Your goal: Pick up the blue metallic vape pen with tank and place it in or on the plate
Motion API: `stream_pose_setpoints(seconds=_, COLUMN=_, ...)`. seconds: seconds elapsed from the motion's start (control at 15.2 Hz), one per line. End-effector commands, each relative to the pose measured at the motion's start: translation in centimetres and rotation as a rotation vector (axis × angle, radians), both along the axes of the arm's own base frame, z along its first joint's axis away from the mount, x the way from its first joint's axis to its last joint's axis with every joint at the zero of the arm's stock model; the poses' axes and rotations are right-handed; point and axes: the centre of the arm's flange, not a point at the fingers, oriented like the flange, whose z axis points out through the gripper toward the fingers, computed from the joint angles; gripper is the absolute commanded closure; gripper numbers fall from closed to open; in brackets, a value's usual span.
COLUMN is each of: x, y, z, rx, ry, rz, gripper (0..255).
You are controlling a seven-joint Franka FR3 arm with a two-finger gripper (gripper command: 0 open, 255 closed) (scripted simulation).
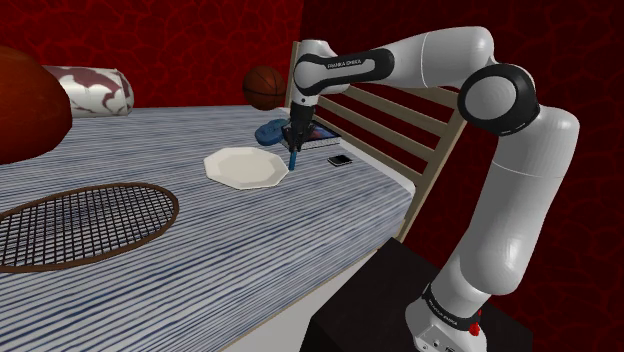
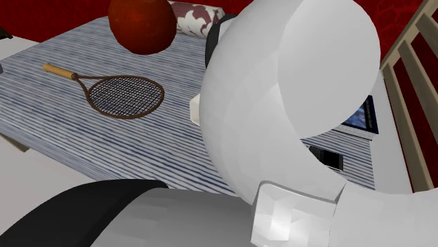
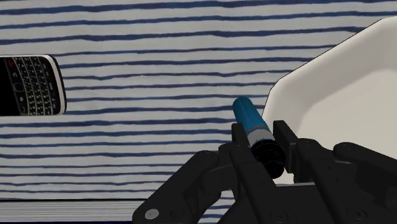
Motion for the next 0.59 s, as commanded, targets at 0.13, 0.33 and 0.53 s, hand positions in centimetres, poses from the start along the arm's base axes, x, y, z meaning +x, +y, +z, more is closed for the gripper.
stream_pose_setpoints(seconds=0.13, x=0.0, y=0.0, z=0.0, rx=0.000, ry=0.000, rz=0.000, gripper=255)
stream_pose_setpoints(seconds=0.33, x=0.0, y=0.0, z=1.6, rx=0.000, ry=0.000, rz=0.000, gripper=255)
stream_pose_setpoints(seconds=0.53, x=0.0, y=0.0, z=3.2, rx=0.000, ry=0.000, rz=0.000, gripper=255)
